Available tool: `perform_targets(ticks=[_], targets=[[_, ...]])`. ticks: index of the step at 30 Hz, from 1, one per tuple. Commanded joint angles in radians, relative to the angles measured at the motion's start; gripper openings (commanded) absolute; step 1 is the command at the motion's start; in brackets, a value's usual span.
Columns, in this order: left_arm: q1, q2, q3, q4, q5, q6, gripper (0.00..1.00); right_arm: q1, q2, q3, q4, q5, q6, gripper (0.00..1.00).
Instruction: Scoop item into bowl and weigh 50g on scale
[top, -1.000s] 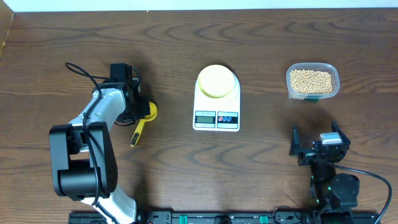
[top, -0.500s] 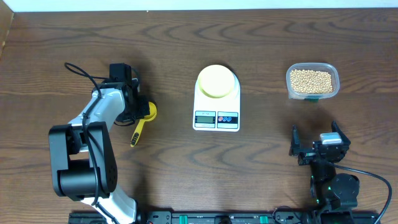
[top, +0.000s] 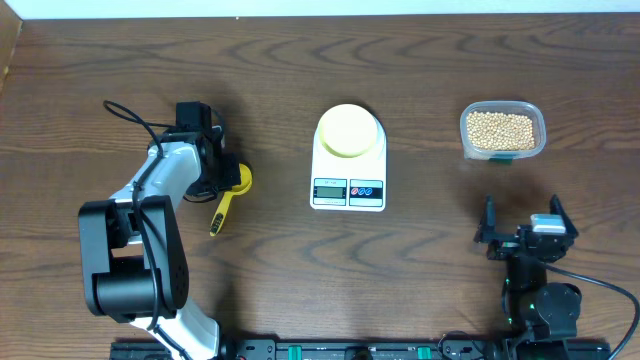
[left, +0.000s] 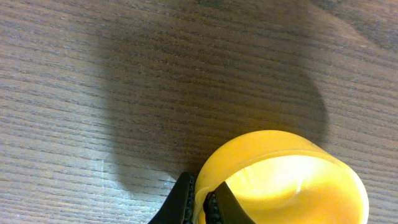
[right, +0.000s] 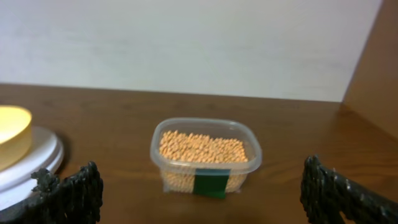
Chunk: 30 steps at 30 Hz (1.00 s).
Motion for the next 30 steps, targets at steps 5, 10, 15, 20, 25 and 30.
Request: perform_targets(ticks=[5,10,15,20,25,30], targets=[[0.009,0.035,-0.014,-0.006,-0.021,0.002,0.08,-0.027,0.043,0.055,0.028,0.047,0.058,0.99],[0.009,0.035,-0.014,-0.006,-0.022,0.003,0.08,-0.029,0.225,0.174,0.028,0.032,0.058,0.99],[0.009,0.035,-0.014,-0.010,-0.033,0.002,0.08,-0.039,0.541,0.356,0.029,-0.008,0.050,0.99],[0.009,0.035,-0.014,-0.010,-0.033,0.002,0.08,-0.121,0.948,0.640,0.028,-0.227,0.039,0.99],[0.009,0.035,-0.014,-0.008,-0.033,0.002,0.08,-0.177,1.247,0.900,-0.003,-0.454,0.040,0.99],[0.009,0.034,-0.011,0.006,-0.033,-0.024,0.08,-0.177,1.476,1.133,-0.083,-0.605,0.040,0.99]])
